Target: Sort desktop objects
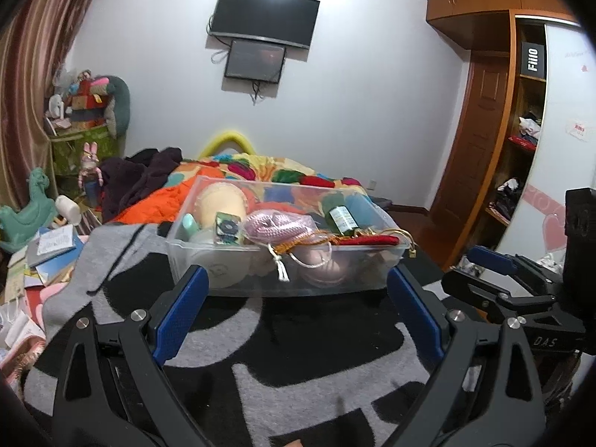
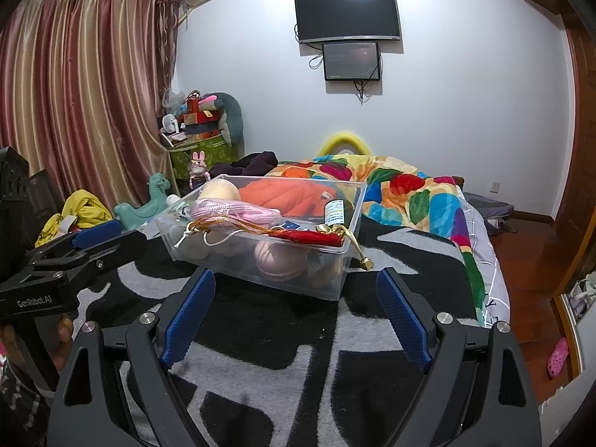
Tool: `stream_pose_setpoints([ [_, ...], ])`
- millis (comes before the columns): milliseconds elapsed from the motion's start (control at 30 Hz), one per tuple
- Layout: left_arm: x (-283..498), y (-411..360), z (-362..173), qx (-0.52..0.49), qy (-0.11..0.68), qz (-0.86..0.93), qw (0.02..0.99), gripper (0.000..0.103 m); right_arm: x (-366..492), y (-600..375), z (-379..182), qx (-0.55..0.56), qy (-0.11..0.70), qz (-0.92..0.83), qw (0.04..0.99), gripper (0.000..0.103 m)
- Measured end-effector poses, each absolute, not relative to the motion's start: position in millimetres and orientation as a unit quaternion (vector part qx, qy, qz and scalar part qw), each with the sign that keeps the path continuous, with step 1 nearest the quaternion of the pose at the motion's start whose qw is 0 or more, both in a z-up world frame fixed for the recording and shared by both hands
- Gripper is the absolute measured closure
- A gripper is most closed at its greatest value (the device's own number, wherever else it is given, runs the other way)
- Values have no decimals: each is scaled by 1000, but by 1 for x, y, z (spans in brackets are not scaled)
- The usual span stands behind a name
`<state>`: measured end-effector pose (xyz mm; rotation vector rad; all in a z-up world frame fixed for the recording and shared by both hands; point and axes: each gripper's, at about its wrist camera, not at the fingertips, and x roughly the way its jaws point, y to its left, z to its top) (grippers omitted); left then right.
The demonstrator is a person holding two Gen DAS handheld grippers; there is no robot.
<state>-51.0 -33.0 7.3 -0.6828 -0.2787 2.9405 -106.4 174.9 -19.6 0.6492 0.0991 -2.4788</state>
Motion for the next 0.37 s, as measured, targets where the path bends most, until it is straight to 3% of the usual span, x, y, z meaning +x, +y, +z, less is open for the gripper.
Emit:
stream_pose_setpoints([
  [367, -43, -27, 14, -202, -77, 975, 58, 5, -107, 172, -22, 249, 35, -924, 288, 16],
])
